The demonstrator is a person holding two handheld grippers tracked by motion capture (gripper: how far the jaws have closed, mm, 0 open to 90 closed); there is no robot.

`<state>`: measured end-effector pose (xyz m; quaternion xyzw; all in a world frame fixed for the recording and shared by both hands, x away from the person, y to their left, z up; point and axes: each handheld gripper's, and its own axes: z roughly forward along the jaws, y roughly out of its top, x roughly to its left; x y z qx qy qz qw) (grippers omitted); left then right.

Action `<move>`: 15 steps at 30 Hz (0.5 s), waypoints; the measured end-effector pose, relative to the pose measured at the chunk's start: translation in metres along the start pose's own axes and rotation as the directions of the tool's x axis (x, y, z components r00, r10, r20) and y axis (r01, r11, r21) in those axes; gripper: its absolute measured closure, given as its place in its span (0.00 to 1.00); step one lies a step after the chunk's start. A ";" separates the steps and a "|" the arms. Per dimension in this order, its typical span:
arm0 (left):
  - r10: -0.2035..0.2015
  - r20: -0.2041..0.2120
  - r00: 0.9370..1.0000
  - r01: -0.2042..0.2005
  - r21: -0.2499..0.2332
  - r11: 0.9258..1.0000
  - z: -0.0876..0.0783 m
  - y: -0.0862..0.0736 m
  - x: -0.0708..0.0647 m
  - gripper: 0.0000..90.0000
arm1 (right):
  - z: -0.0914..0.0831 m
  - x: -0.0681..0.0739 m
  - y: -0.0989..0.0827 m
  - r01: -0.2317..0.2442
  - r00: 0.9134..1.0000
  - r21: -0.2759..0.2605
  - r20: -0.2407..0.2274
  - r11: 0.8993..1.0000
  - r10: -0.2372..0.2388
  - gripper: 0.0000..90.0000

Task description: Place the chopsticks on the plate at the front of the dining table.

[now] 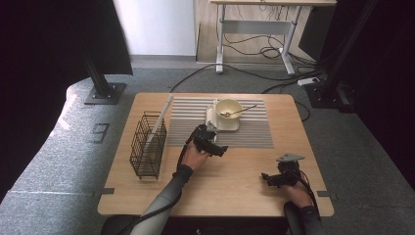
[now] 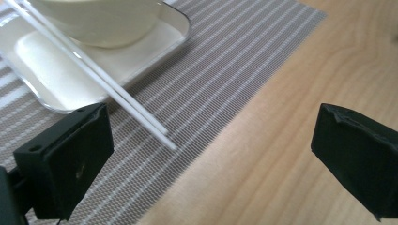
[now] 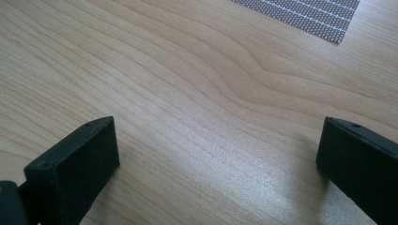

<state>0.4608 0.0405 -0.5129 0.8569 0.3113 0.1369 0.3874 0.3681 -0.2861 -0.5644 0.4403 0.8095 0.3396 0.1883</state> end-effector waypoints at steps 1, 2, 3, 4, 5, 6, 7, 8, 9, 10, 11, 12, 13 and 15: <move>0.006 0.006 1.000 -0.006 -0.003 1.000 0.000 -0.002 -0.001 0.00 | 0.000 0.000 0.000 0.000 1.000 0.000 0.000 1.000 0.000 0.00; 0.012 0.011 1.000 -0.012 -0.007 1.000 0.000 -0.004 -0.002 0.00 | 0.000 0.000 0.000 0.001 1.000 0.000 0.000 1.000 -0.001 0.00; 0.018 0.015 1.000 -0.018 -0.008 1.000 0.000 -0.007 -0.003 0.00 | 0.000 0.000 0.000 0.000 1.000 0.000 0.000 1.000 0.000 0.00; 0.024 0.019 1.000 -0.024 -0.011 1.000 0.000 -0.009 -0.004 0.00 | 0.000 0.000 0.000 0.001 1.000 0.000 0.000 1.000 -0.001 0.00; 0.028 0.022 0.999 -0.027 -0.012 1.000 0.001 -0.011 -0.006 0.00 | 0.000 0.000 0.000 0.001 1.000 0.000 0.000 1.000 -0.001 0.00; 0.033 0.020 0.999 -0.033 -0.009 0.999 0.002 -0.013 -0.007 0.00 | 0.000 0.000 0.000 0.001 1.000 0.000 0.000 1.000 -0.001 0.00; 0.036 0.020 0.999 -0.036 -0.009 0.999 0.002 -0.015 -0.008 0.00 | 0.000 0.000 0.000 0.001 1.000 0.000 0.000 1.000 -0.001 0.00; 0.037 0.022 0.999 -0.037 -0.008 0.999 0.003 -0.016 -0.009 0.00 | 0.000 0.000 0.000 0.000 1.000 0.001 -0.001 1.000 0.000 0.00; 0.037 0.023 0.999 -0.037 -0.007 0.999 0.004 -0.018 -0.010 0.00 | 0.000 0.000 0.000 0.001 1.000 0.000 0.000 1.000 -0.001 0.00; 0.038 0.025 0.999 -0.038 -0.005 0.999 0.004 -0.020 -0.011 0.00 | 0.000 0.000 0.000 0.001 1.000 0.000 0.000 1.000 -0.001 0.00; 0.040 0.025 0.999 -0.040 -0.004 0.999 0.005 -0.020 -0.012 0.00 | 0.000 0.000 0.000 0.001 1.000 0.000 0.000 1.000 -0.001 0.00; 0.043 0.025 0.999 -0.043 -0.003 0.999 0.006 -0.022 -0.014 0.00 | 0.000 0.000 0.000 0.001 1.000 0.000 -0.001 1.000 -0.001 0.00; 0.044 0.028 0.999 -0.044 -0.002 0.999 0.007 -0.023 -0.015 0.00 | 0.000 0.000 0.000 0.001 1.000 0.000 0.000 1.000 -0.001 0.00; 0.047 0.035 0.998 -0.047 -0.004 0.999 0.008 -0.025 -0.018 0.00 | 0.000 0.000 0.000 0.001 1.000 0.000 0.000 1.000 -0.001 0.00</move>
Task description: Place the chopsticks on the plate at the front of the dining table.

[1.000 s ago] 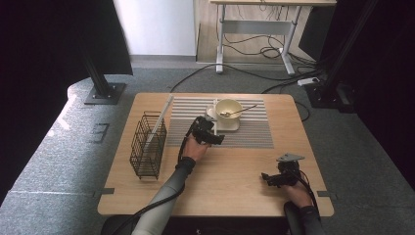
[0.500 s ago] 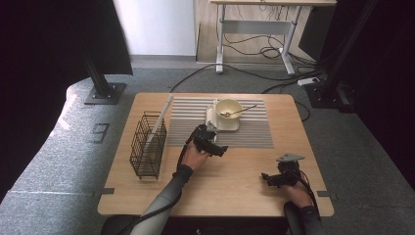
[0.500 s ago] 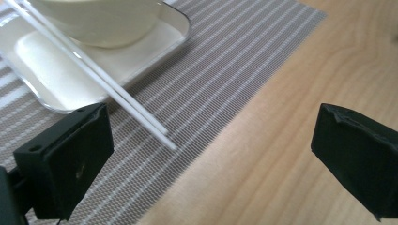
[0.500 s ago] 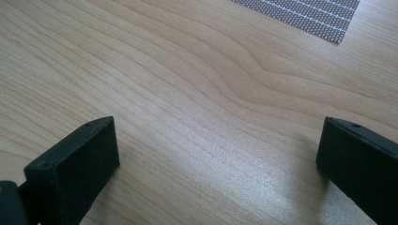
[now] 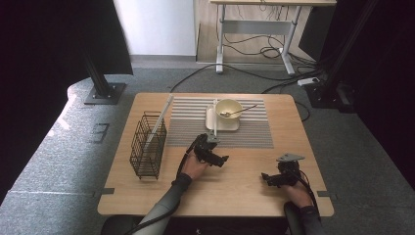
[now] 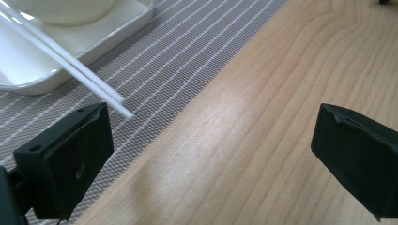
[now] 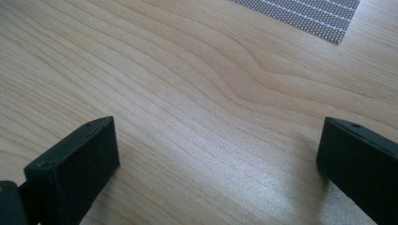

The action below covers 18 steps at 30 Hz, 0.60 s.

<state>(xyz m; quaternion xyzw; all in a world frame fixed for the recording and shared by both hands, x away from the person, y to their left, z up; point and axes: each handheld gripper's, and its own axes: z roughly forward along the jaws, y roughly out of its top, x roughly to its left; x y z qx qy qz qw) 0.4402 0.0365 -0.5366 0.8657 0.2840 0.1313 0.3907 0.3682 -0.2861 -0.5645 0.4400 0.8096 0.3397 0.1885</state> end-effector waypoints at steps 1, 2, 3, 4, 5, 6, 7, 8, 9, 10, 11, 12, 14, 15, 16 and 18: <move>0.001 0.001 1.000 -0.001 0.000 1.000 0.001 -0.001 -0.001 0.00 | 0.000 0.000 0.000 -0.001 1.000 0.001 0.000 1.000 0.001 0.00; 0.001 0.004 1.000 -0.001 0.000 1.000 0.002 -0.001 -0.003 0.00 | 0.000 0.000 0.000 0.000 1.000 0.000 0.000 1.000 0.000 0.00; 0.003 0.005 1.000 -0.003 0.002 1.000 0.003 -0.001 -0.003 0.00 | 0.000 0.000 0.000 0.000 1.000 0.000 0.000 1.000 0.000 0.00; 0.003 0.007 1.000 -0.003 0.003 1.000 0.004 -0.002 -0.004 0.00 | 0.000 0.000 0.000 0.000 1.000 0.000 0.000 1.000 0.000 0.00; 0.002 0.008 1.000 -0.002 0.004 1.000 0.005 -0.002 -0.005 0.00 | 0.000 0.000 0.000 0.000 1.000 0.000 0.000 1.000 0.000 0.00; 0.002 0.009 1.000 -0.002 0.005 1.000 0.006 -0.003 -0.005 0.00 | 0.000 0.000 0.000 -0.002 1.000 0.001 0.000 1.000 0.002 0.00; 0.000 0.011 1.000 0.000 0.006 1.000 0.007 -0.003 -0.006 0.00 | 0.000 0.000 0.000 0.000 1.000 0.000 0.000 1.000 0.000 0.00; -0.002 0.012 1.000 0.002 0.007 1.000 0.009 -0.004 -0.006 0.00 | 0.000 0.000 0.000 0.000 1.000 0.000 0.000 1.000 0.000 0.00; -0.004 0.014 1.000 0.003 0.009 1.000 0.010 -0.004 -0.006 0.00 | 0.000 0.000 0.000 0.000 1.000 0.000 0.000 1.000 0.000 0.00; -0.004 0.015 1.000 0.004 0.011 1.000 0.011 -0.005 -0.006 0.00 | 0.000 0.000 0.000 0.000 1.000 0.000 0.000 1.000 0.000 0.00; -0.005 0.015 1.000 0.005 0.011 1.000 0.012 -0.005 -0.006 0.00 | 0.000 0.000 0.000 0.000 1.000 0.000 0.000 1.000 0.000 0.00; -0.007 0.017 1.000 0.006 0.012 1.000 0.014 -0.006 -0.006 0.00 | 0.000 0.000 0.000 0.000 1.000 0.000 0.000 1.000 0.000 0.00; -0.012 0.016 1.000 0.012 0.013 1.000 0.016 -0.006 -0.006 0.00 | 0.000 0.000 0.000 -0.002 1.000 0.001 0.000 1.000 0.002 0.00; -0.014 0.019 1.000 0.013 0.015 1.000 0.017 -0.006 -0.005 0.00 | 0.000 0.000 0.000 0.000 1.000 0.000 0.000 1.000 0.000 0.00; -0.015 0.018 1.000 0.014 0.016 1.000 0.018 -0.007 -0.005 0.00 | 0.000 0.000 0.000 0.000 1.000 0.000 0.000 1.000 0.000 0.00; -0.018 0.015 1.000 0.018 0.015 1.000 0.020 -0.007 -0.005 0.00 | 0.000 0.000 0.000 0.000 1.000 0.000 0.000 1.000 0.000 0.00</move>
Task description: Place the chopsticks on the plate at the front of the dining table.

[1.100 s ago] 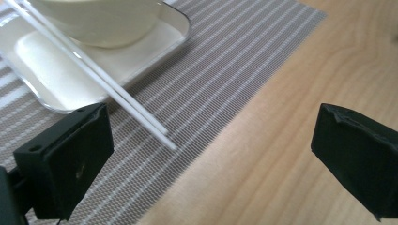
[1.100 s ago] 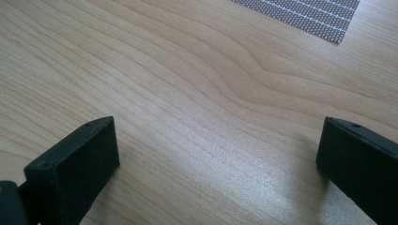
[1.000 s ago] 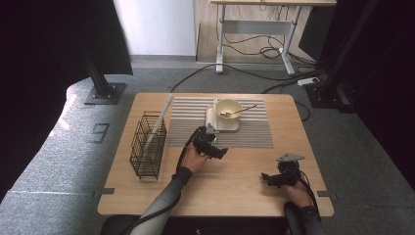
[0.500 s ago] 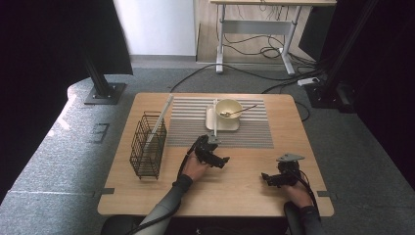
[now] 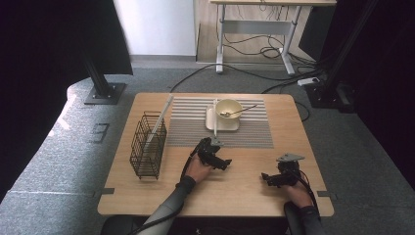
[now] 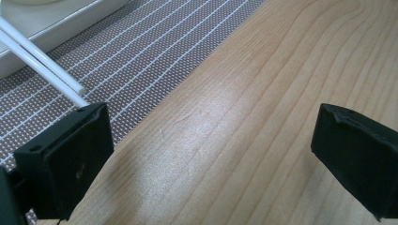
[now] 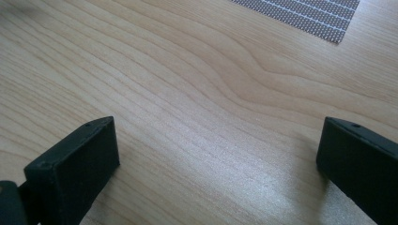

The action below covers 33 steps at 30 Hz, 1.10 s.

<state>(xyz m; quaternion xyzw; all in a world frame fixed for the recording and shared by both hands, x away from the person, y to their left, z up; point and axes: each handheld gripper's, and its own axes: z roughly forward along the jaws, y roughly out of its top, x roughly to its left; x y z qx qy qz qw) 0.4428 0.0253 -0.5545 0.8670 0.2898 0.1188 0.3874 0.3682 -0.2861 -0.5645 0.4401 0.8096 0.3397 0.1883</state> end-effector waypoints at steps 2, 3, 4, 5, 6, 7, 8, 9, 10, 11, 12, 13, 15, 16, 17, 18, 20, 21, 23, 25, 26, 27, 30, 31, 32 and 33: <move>-0.007 0.002 1.000 0.007 -0.001 1.000 0.001 0.000 0.001 0.00 | 0.000 0.000 0.000 -0.001 1.000 0.000 0.000 1.000 0.001 0.00; -0.009 0.000 1.000 0.009 0.002 1.000 0.002 0.000 0.001 0.00 | 0.000 0.000 0.000 0.000 1.000 0.000 0.000 1.000 0.000 0.00; -0.009 0.000 1.000 0.009 0.000 1.000 0.002 0.000 0.001 0.00 | 0.000 0.000 0.000 0.000 1.000 0.000 0.000 1.000 0.000 0.00; -0.011 0.000 1.000 0.011 -0.001 1.000 0.002 0.000 0.001 0.00 | 0.000 0.000 0.000 0.000 1.000 0.000 0.000 1.000 0.000 0.00; -0.013 0.001 1.000 0.013 0.000 1.000 0.002 0.000 0.002 0.00 | 0.000 0.000 0.000 0.000 1.000 0.000 0.000 1.000 0.000 0.00; -0.016 0.000 1.000 0.016 0.003 1.000 0.002 0.000 0.002 0.00 | 0.000 0.000 0.000 0.000 1.000 0.000 0.000 1.000 0.000 0.00; -0.021 -0.001 1.000 0.021 0.004 1.000 0.002 0.001 0.003 0.00 | 0.000 0.000 0.000 0.000 1.000 0.000 0.000 1.000 0.000 0.00; -0.022 0.001 1.000 0.022 0.004 1.000 0.003 0.001 0.003 0.00 | 0.000 0.000 0.000 0.000 1.000 0.000 0.000 1.000 0.000 0.00; -0.022 0.001 1.000 0.022 0.006 1.000 0.003 0.001 0.004 0.00 | 0.000 0.000 0.000 0.000 1.000 0.000 0.000 1.000 0.000 0.00; -0.023 0.000 1.000 0.023 0.011 1.000 0.003 0.001 0.004 0.00 | 0.000 0.000 0.000 -0.001 1.000 0.001 0.000 1.000 0.001 0.00; -0.028 0.000 1.000 0.028 0.011 1.000 0.003 0.001 0.005 0.00 | 0.000 0.000 0.000 0.000 1.000 0.000 0.000 1.000 0.000 0.00; -0.030 0.001 1.000 0.030 0.011 0.999 0.004 0.002 0.005 0.00 | 0.000 0.000 0.000 0.000 1.000 0.000 0.000 1.000 0.000 0.00; -0.031 0.000 1.000 0.031 0.015 0.999 0.004 0.002 0.006 0.00 | 0.000 0.000 0.000 -0.001 1.000 0.001 0.000 1.000 0.001 0.00; -0.029 -0.002 1.000 0.029 0.019 0.999 0.005 0.003 0.007 0.00 | 0.000 0.000 0.000 0.001 1.000 0.000 0.000 1.000 -0.001 0.00; -0.027 -0.003 1.000 0.027 0.022 0.999 0.005 0.003 0.007 0.00 | 0.000 0.000 0.000 0.000 1.000 0.000 0.000 1.000 0.000 0.00; -0.026 -0.006 1.000 0.026 0.025 0.999 0.006 0.004 0.007 0.00 | 0.000 0.000 0.000 0.000 1.000 0.000 0.000 1.000 0.000 0.00; -0.027 -0.009 1.000 0.028 0.027 0.999 0.007 0.004 0.007 0.00 | 0.000 0.000 0.000 0.000 1.000 0.000 0.000 1.000 0.000 0.00; -0.027 -0.009 1.000 0.027 0.029 0.999 0.007 0.004 0.007 0.00 | 0.000 0.000 0.000 0.000 1.000 0.000 0.000 1.000 0.000 0.00; -0.026 -0.011 1.000 0.026 0.033 0.999 0.008 0.005 0.008 0.00 | 0.000 0.000 0.000 0.000 1.000 0.000 0.000 1.000 0.000 0.00; -0.028 -0.013 1.000 0.028 0.033 0.999 0.008 0.005 0.008 0.00 | 0.000 0.000 0.000 0.000 1.000 0.000 0.000 1.000 0.000 0.00; -0.028 -0.014 1.000 0.029 0.034 0.999 0.009 0.005 0.008 0.00 | 0.000 0.000 0.000 0.000 1.000 0.000 0.000 1.000 0.000 0.00; -0.027 -0.013 1.000 0.028 0.035 0.999 0.009 0.006 0.009 0.00 | 0.000 0.000 0.000 -0.001 1.000 0.001 0.000 1.000 0.001 0.00; -0.030 -0.013 0.999 0.031 0.034 0.999 0.010 0.006 0.009 0.00 | 0.000 0.000 0.000 0.000 1.000 0.000 0.000 1.000 0.000 0.00; -0.031 -0.012 0.999 0.031 0.034 0.999 0.010 0.006 0.010 0.00 | 0.000 0.000 0.000 0.000 1.000 0.000 0.000 1.000 0.000 0.00; -0.032 -0.011 0.999 0.032 0.034 0.999 0.010 0.007 0.010 0.00 | 0.000 0.000 0.000 -0.001 1.000 0.001 0.000 1.000 0.001 0.00; -0.036 -0.011 0.999 0.036 0.033 0.999 0.010 0.007 0.011 0.00 | 0.000 0.000 0.000 0.000 1.000 0.000 0.000 1.000 0.000 0.00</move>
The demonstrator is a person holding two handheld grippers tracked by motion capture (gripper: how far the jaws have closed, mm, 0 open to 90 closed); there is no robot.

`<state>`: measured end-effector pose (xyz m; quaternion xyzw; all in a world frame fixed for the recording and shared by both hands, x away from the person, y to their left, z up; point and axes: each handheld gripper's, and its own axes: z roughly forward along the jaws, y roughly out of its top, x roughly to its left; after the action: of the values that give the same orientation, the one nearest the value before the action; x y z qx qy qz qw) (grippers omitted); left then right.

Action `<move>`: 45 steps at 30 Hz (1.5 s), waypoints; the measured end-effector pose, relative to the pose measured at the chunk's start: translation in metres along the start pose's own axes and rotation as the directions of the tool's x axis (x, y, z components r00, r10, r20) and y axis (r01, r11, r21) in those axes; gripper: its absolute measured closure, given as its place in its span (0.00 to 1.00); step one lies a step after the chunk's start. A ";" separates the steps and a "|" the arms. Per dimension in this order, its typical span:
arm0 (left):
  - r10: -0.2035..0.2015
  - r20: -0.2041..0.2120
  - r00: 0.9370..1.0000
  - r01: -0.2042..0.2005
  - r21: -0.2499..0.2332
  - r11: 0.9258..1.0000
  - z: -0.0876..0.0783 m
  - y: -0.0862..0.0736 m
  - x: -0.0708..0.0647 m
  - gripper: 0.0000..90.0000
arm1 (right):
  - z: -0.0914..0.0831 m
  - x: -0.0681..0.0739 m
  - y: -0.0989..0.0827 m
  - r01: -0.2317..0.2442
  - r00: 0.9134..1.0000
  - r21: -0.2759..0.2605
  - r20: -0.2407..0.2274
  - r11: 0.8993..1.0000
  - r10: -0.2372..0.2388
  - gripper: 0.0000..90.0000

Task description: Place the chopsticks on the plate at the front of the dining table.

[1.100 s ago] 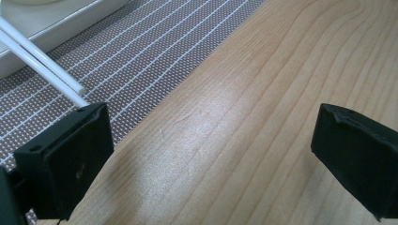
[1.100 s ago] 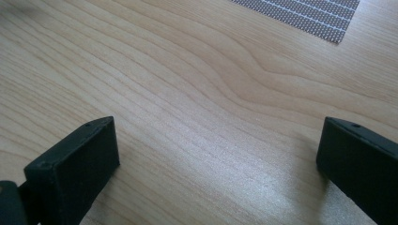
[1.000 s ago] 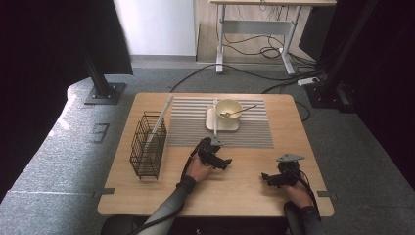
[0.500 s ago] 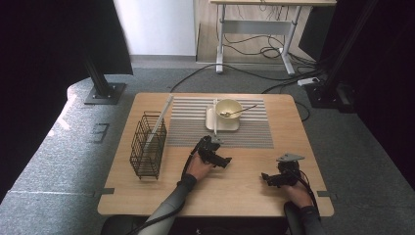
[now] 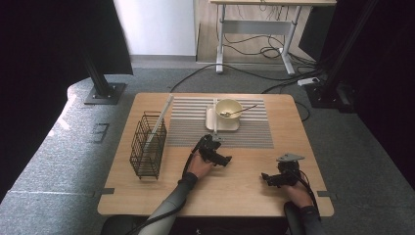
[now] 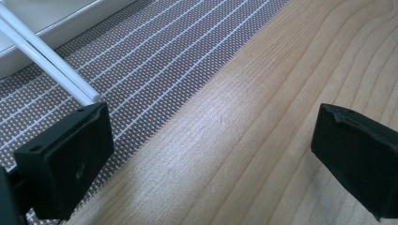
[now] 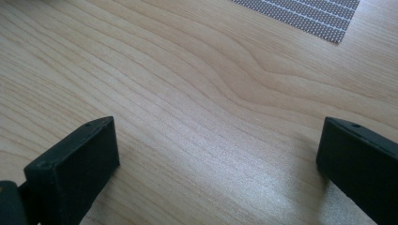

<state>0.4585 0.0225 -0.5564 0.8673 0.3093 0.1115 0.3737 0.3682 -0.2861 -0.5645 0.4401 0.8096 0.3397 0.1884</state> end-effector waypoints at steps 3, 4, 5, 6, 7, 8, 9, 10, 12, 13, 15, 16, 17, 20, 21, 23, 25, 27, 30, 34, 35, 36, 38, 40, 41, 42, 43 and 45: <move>-0.010 0.002 1.000 0.010 -0.003 1.000 0.000 0.000 0.001 0.00 | 0.000 0.000 0.000 -0.001 1.000 0.001 0.000 1.000 0.001 0.00; -0.010 0.003 1.000 0.010 -0.001 1.000 0.000 0.000 0.002 0.00 | 0.000 0.000 0.000 -0.002 1.000 0.001 0.000 1.000 0.002 0.00; -0.011 0.003 1.000 0.011 0.000 1.000 0.000 0.000 0.002 0.00 | 0.000 0.000 0.000 0.000 1.000 0.000 0.000 1.000 0.000 0.00; -0.011 0.003 1.000 0.011 0.001 1.000 0.001 0.001 0.002 0.00 | 0.000 0.000 0.000 0.000 1.000 0.000 0.000 1.000 0.000 0.00; -0.010 0.003 1.000 0.010 0.003 1.000 0.001 0.001 0.002 0.00 | 0.000 0.000 0.000 0.000 1.000 0.000 0.000 1.000 0.000 0.00; -0.012 0.003 1.000 0.012 0.002 1.000 0.001 0.001 0.002 0.00 | 0.000 0.000 0.000 0.000 1.000 0.000 0.000 1.000 0.000 0.00; -0.012 0.004 1.000 0.012 0.002 1.000 0.001 0.001 0.003 0.00 | 0.000 0.000 0.000 0.000 1.000 0.000 0.000 1.000 0.000 0.00; -0.010 0.004 1.000 0.010 0.001 1.000 0.001 0.001 0.003 0.00 | 0.000 0.000 0.000 0.000 1.000 0.000 0.000 1.000 0.000 0.00; -0.006 0.001 1.000 0.006 -0.006 1.000 0.000 0.000 0.001 0.00 | 0.000 0.000 0.000 0.000 1.000 0.000 0.000 1.000 0.000 0.00; -0.002 0.000 1.000 0.002 -0.006 1.000 0.000 0.000 0.001 0.00 | 0.000 0.000 0.000 0.000 1.000 0.000 0.000 1.000 0.000 0.00; -0.001 -0.006 1.000 0.001 -0.005 1.000 -0.001 -0.001 0.000 0.00 | 0.000 0.000 0.000 0.000 1.000 0.000 0.000 1.000 0.000 0.00; -0.003 -0.008 1.000 0.003 -0.006 1.000 -0.001 -0.001 0.000 0.00 | 0.000 0.000 0.000 0.000 1.000 0.000 0.000 1.000 0.000 0.00; -0.005 -0.009 1.000 0.005 -0.005 1.000 -0.001 -0.001 0.000 0.00 | 0.000 0.000 0.000 -0.001 1.000 0.001 0.000 1.000 0.001 0.00; -0.009 -0.013 1.000 0.009 0.001 1.000 -0.001 -0.001 0.001 0.00 | 0.000 0.000 0.000 -0.002 1.000 0.001 0.000 1.000 0.002 0.00; -0.014 -0.014 1.000 0.014 0.002 1.000 0.000 0.000 0.001 0.00 | 0.000 0.000 0.000 0.000 1.000 0.000 0.000 1.000 0.000 0.00; -0.019 -0.012 1.000 0.019 0.001 1.000 0.000 0.000 0.002 0.00 | 0.000 0.000 0.000 0.000 1.000 0.000 0.000 1.000 0.000 0.00; -0.023 -0.011 1.000 0.023 0.001 1.000 0.000 0.000 0.003 0.00 | 0.000 0.000 0.000 -0.001 1.000 0.001 0.000 1.000 0.001 0.00; -0.024 -0.010 1.000 0.024 0.001 1.000 0.000 0.000 0.003 0.00 | 0.000 0.000 0.000 0.000 1.000 0.000 0.000 1.000 0.000 0.00; -0.024 -0.011 1.000 0.024 0.003 1.000 0.000 0.000 0.004 0.00 | 0.000 0.000 0.000 0.000 1.000 0.000 0.000 1.000 0.000 0.00; -0.025 -0.011 1.000 0.025 0.005 1.000 0.001 0.001 0.004 0.00 | 0.000 0.000 0.000 0.000 1.000 0.001 0.000 1.000 0.000 0.00; -0.024 -0.011 1.000 0.024 0.005 1.000 0.001 0.001 0.004 0.00 | 0.000 0.000 0.000 0.000 1.000 0.000 0.000 1.000 0.000 0.00; -0.024 -0.013 1.000 0.024 0.006 1.000 0.001 0.001 0.003 0.00 | 0.000 0.000 0.000 -0.001 1.000 0.001 0.000 1.000 0.001 0.00; -0.022 -0.014 1.000 0.022 0.004 1.000 0.001 0.001 0.003 0.00 | 0.000 0.000 0.000 -0.001 1.000 0.000 0.000 1.000 0.001 0.00; -0.023 -0.012 1.000 0.023 -0.005 1.000 0.000 0.000 0.003 0.00 | 0.000 0.000 0.000 0.000 1.000 0.000 0.000 1.000 0.000 0.00; -0.021 -0.013 1.000 0.021 -0.005 1.000 -0.001 0.000 0.003 0.00 | 0.000 0.000 0.000 0.000 1.000 0.000 0.000 1.000 0.000 0.00; -0.021 -0.014 1.000 0.021 -0.007 1.000 -0.001 0.000 0.003 0.00 | 0.000 0.000 0.000 0.000 1.000 0.000 0.000 1.000 0.000 0.00; -0.019 -0.019 1.000 0.019 -0.011 1.000 -0.002 0.000 0.003 0.00 | 0.000 0.000 0.000 0.000 1.000 0.000 0.000 1.000 0.000 0.00; -0.013 -0.029 1.000 0.013 -0.010 1.000 -0.004 0.000 0.003 0.00 | 0.000 0.000 0.000 0.000 1.000 0.001 0.000 1.000 0.000 0.00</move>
<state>0.4593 0.0269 -0.5540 0.8617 0.3195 0.1231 0.3744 0.3681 -0.2861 -0.5644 0.4401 0.8097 0.3396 0.1881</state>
